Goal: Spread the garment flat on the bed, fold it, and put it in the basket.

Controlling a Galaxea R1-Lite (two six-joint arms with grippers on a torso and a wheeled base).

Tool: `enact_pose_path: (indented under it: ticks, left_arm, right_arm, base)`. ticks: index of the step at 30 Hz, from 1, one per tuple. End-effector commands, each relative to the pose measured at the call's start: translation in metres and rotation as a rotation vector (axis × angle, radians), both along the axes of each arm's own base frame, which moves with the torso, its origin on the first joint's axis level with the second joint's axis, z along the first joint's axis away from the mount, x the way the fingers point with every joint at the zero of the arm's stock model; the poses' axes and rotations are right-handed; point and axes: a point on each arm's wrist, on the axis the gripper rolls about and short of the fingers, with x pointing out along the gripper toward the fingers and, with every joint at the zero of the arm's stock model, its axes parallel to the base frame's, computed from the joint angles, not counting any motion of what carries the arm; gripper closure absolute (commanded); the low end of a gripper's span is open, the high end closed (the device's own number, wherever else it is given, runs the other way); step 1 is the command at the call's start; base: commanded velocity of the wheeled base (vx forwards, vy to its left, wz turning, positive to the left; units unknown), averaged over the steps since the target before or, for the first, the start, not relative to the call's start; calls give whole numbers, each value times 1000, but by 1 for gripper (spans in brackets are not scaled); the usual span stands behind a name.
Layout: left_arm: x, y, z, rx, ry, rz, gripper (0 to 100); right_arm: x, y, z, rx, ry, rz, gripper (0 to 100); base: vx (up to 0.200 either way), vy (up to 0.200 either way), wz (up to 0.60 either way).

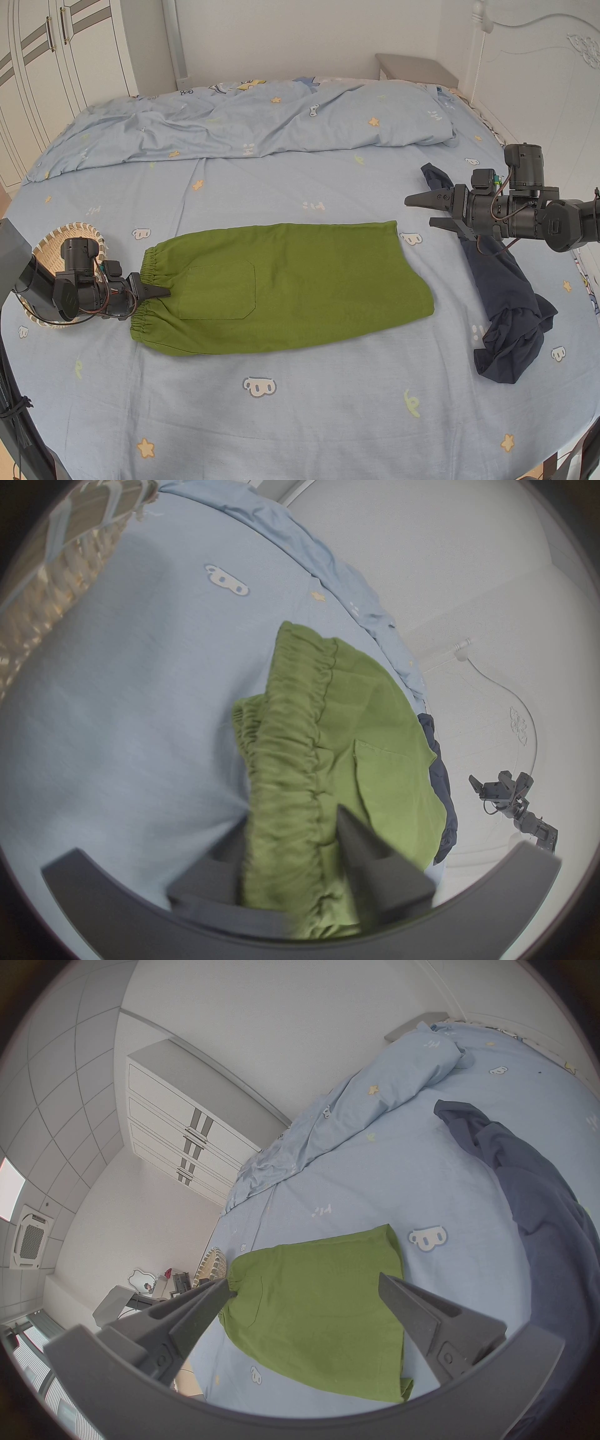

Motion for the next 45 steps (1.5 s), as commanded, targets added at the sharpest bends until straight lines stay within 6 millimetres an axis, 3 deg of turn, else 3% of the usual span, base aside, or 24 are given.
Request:
enact_pose_path:
  ticks: [1, 5, 11, 13, 15, 19, 32, 45]
  left_arm:
    - [0, 3, 2, -3, -7, 7, 100]
    - [-1, 5, 4, -19, -11, 1, 100]
    - [-6, 5, 16, -81, -28, -41, 100]
    - [-7, 7, 19, -80, -36, -35, 100]
    - [-8, 8, 23, -78, -45, -32, 100]
    - [-8, 10, 23, -77, -49, -28, 100]
    - [-9, 9, 23, -77, -47, -29, 100]
    - [-9, 8, 23, -77, -50, -32, 100]
  right_arm:
    - [1, -2, 0, 0, 0, -6, 0]
    - [1, -3, 0, 1, 2, -6, 0]
    - [20, -3, -25, -18, 70, -14, 0]
    - [29, -3, -37, -42, 99, -8, 0]
    - [43, -6, -62, -114, 154, -3, 0]
    - [57, -8, -80, -196, 192, -34, 0]
    - [59, 0, -96, -197, 259, 31, 0]
    - [55, 33, -120, -202, 322, 130, 0]
  base:
    - [0, 0, 0]
    - [0, 0, 0]
    - [0, 0, 0]
    - [0, 0, 0]
    - [0, 0, 0]
    - [0, 0, 0]
    - [0, 0, 0]
    - [0, 0, 0]
